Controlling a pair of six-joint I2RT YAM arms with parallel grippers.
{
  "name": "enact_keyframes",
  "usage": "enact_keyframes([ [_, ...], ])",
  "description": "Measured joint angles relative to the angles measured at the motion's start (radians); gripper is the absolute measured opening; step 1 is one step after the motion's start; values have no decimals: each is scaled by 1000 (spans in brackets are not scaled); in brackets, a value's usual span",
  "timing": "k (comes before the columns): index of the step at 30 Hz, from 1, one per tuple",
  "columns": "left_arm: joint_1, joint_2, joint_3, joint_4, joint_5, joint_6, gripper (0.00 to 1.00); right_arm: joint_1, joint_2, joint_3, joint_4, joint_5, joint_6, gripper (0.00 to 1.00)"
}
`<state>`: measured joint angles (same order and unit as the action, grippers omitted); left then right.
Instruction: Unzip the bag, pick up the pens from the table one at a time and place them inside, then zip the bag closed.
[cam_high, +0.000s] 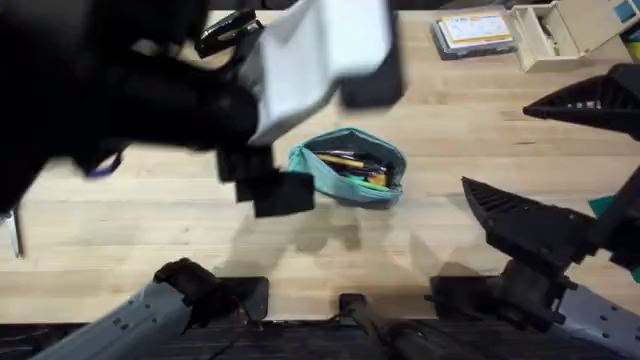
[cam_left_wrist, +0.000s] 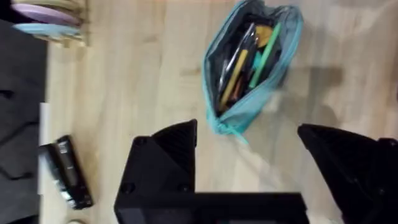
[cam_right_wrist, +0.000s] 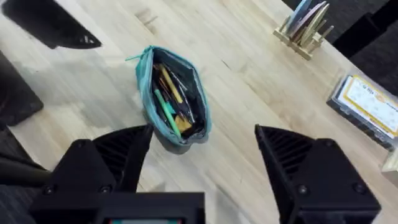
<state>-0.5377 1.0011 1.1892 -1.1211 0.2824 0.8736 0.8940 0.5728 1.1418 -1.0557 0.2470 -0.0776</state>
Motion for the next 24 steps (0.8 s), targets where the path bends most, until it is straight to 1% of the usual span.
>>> enact_keyframes([
  [5, 48, -196, -150, 64, -21, 34, 992, 0, 0, 0, 0, 0, 4, 998],
  [10, 114, -343, -250, 71, -25, 27, 991, 0, 0, 0, 0, 0, 4, 998],
  [12, 147, -371, -273, 64, -26, -2, 991, 0, 0, 0, 0, 0, 4, 998],
  [15, 206, -376, -300, 40, -26, -79, 991, 0, 0, 0, 0, 0, 4, 998],
  [17, 235, -373, -319, 39, -27, -125, 992, 0, 0, 0, 0, 0, 4, 998],
  [20, 250, -372, -327, 41, -39, -167, 992, 0, 0, 0, 0, 0, 4, 998],
  [24, 251, -372, -327, 44, -68, -190, 992, 0, 0, 0, 0, 0, 4, 998],
])
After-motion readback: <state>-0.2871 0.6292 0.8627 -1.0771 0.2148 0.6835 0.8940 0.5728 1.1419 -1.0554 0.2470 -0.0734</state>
